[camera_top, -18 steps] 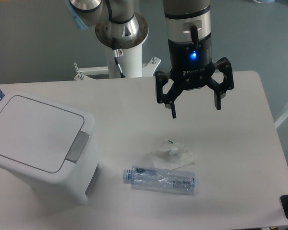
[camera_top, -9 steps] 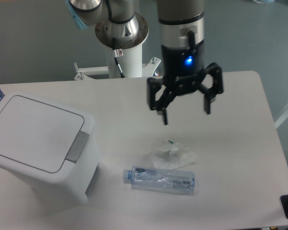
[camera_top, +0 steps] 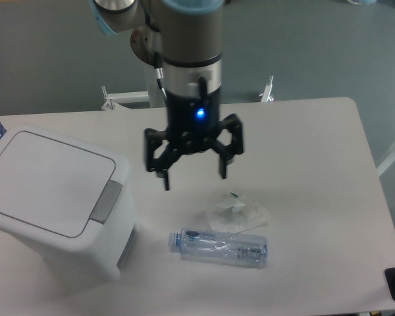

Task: Open the trash can
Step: 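Move the open gripper over to the trash can lid's grey tab, then lower the gripper onto the lid tab and press it down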

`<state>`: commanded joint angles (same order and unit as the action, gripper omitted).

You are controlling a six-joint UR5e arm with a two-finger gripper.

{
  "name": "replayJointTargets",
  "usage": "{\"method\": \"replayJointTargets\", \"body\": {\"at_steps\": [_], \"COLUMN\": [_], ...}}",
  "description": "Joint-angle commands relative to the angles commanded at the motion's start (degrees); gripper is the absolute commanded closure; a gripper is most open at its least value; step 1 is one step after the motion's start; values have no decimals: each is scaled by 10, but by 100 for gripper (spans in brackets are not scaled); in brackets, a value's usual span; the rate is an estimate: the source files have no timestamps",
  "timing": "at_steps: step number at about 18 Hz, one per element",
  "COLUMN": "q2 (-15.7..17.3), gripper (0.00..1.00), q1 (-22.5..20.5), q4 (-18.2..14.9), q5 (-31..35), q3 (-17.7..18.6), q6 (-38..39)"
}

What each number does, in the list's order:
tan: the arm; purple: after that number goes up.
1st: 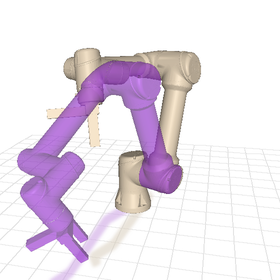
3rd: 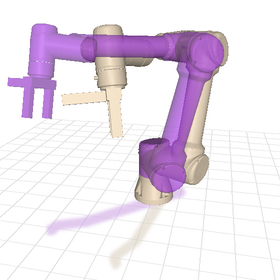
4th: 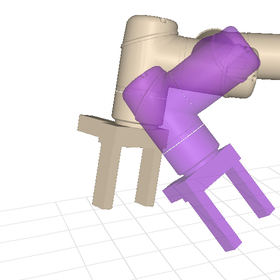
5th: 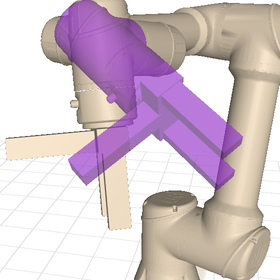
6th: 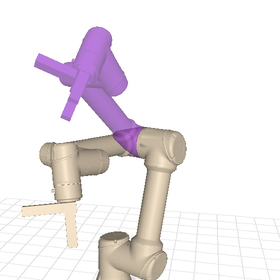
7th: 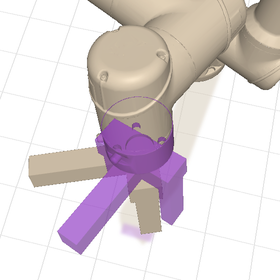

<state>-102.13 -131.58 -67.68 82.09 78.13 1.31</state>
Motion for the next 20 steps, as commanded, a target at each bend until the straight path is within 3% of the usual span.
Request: {"method": "replayJointTargets", "body": {"at_steps": [8,11,20], "q2": [-11,-14,-24], "gripper": [0,0,0], "q1": [30,29,14], "q4": [2,2,3], "q5": [-12,-52,-59], "q3": [7,7,9], "q6": [77,131,135]}}
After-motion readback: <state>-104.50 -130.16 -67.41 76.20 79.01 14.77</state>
